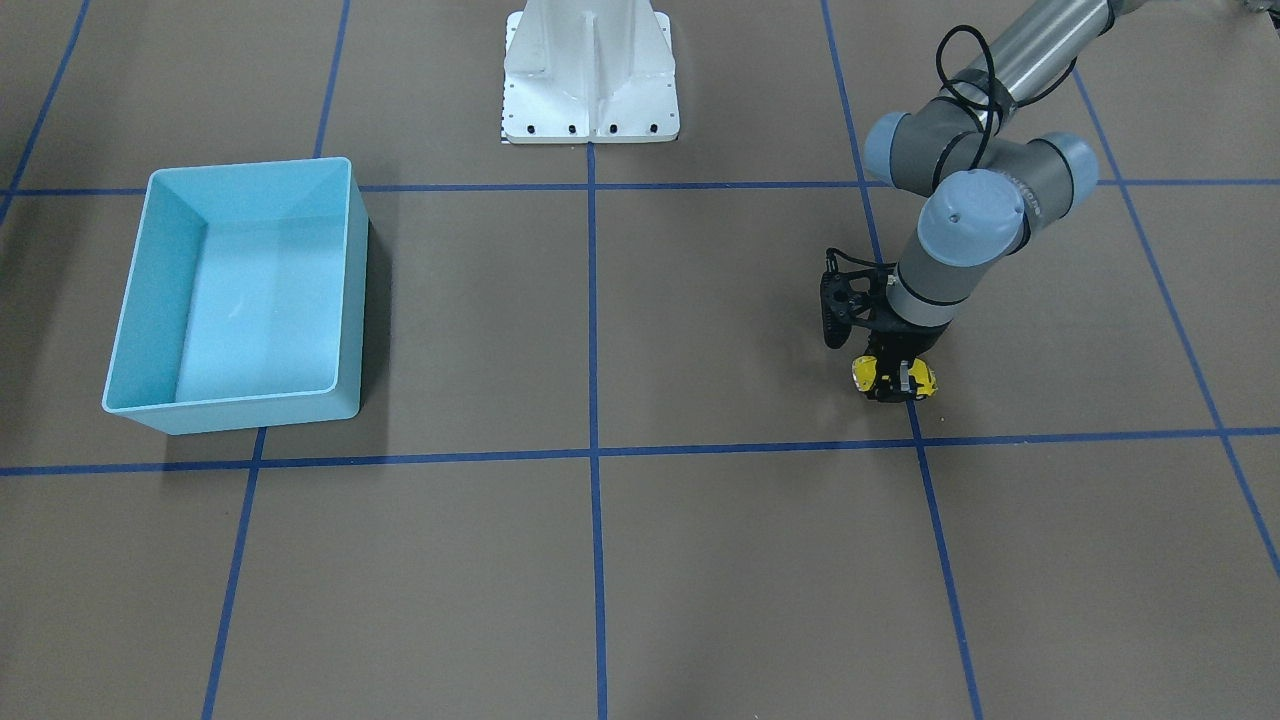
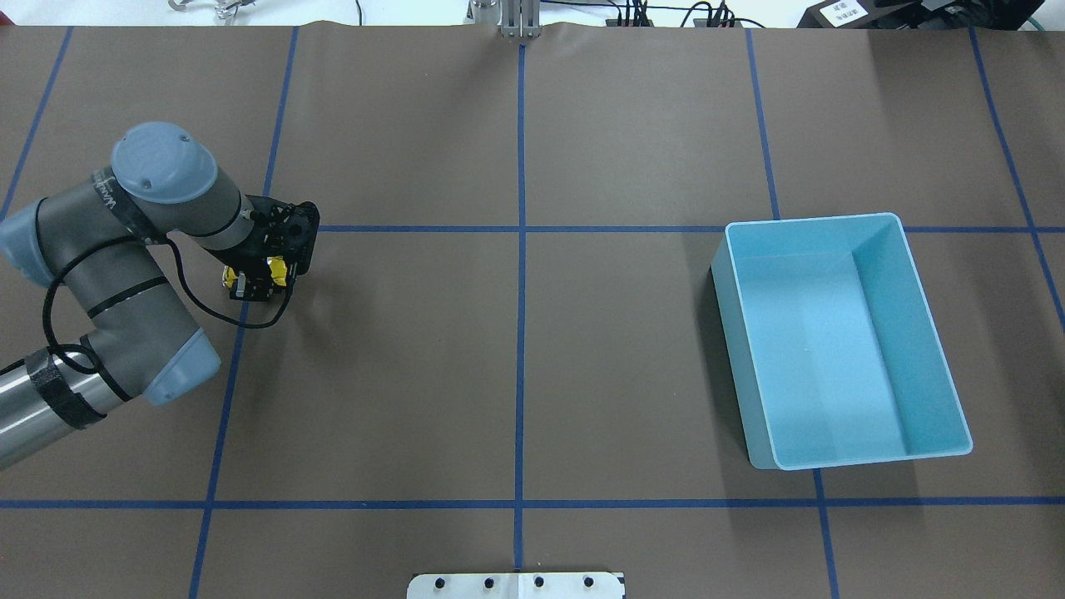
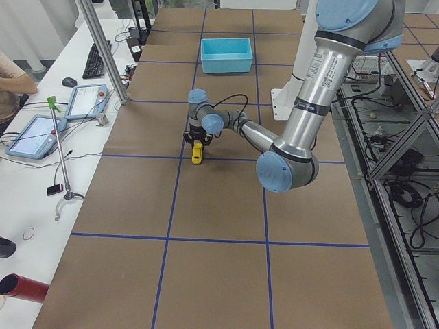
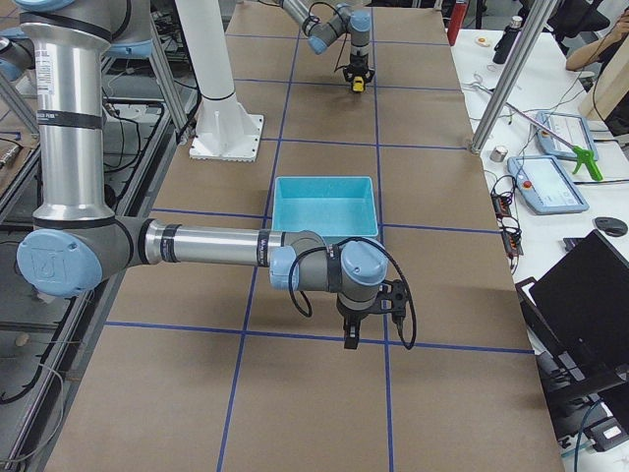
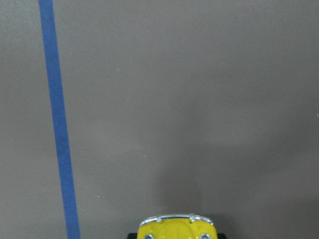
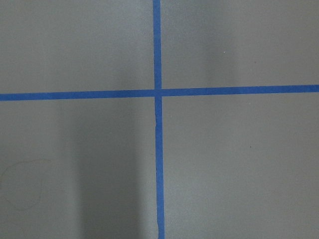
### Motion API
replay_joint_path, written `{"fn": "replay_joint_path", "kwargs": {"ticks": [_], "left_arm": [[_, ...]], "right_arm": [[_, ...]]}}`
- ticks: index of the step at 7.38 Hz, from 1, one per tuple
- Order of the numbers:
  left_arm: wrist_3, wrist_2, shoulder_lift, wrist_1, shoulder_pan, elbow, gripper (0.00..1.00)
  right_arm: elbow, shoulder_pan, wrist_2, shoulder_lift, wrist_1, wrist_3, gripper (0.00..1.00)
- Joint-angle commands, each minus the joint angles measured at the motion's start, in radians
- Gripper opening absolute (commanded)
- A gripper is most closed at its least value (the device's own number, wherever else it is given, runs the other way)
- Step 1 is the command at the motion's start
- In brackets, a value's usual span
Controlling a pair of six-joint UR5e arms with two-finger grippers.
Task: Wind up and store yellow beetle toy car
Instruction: 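Drag the pressed car backward toward the robot with the left gripper, then keep pulling the car back along the table with the left gripper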
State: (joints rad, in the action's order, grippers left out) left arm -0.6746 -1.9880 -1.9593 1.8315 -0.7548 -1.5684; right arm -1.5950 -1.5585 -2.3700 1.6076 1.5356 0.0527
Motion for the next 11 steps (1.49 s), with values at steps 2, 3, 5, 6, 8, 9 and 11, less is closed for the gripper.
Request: {"fn": "replay_joint_path", "kwargs": {"ticks": [2, 3, 5, 6, 8, 9, 11], "left_arm": [[0.001, -0.003, 0.026, 0.037, -0.003, 0.001, 0.04], [0.001, -0.008, 0.037, 0.04, -0.008, -0.001, 0.04], [0.0, -0.011, 0.049, 0.055, -0.02, -0.001, 0.04], [0.001, -0.011, 0.054, 0.067, -0.021, -0.001, 0.04], [0.003, -0.014, 0.074, 0.086, -0.029, -0.002, 0.04], [0.003, -0.014, 0.089, 0.104, -0.029, -0.001, 0.04], [0.007, -0.06, 0.102, 0.106, -0.041, 0.001, 0.04]], "right_arm": [[0.001, 0.0, 0.0, 0.0, 0.0, -0.001, 1.0], [0.001, 0.0, 0.0, 0.0, 0.0, 0.001, 1.0], [0.001, 0.0, 0.0, 0.002, 0.0, -0.001, 1.0], [0.001, 0.0, 0.0, 0.002, 0.0, 0.001, 1.0], [0.001, 0.0, 0.0, 0.002, 0.0, -0.001, 1.0], [0.001, 0.0, 0.0, 0.002, 0.0, -0.001, 1.0], [0.003, 0.0, 0.002, 0.002, 0.0, -0.001, 1.0]]}}
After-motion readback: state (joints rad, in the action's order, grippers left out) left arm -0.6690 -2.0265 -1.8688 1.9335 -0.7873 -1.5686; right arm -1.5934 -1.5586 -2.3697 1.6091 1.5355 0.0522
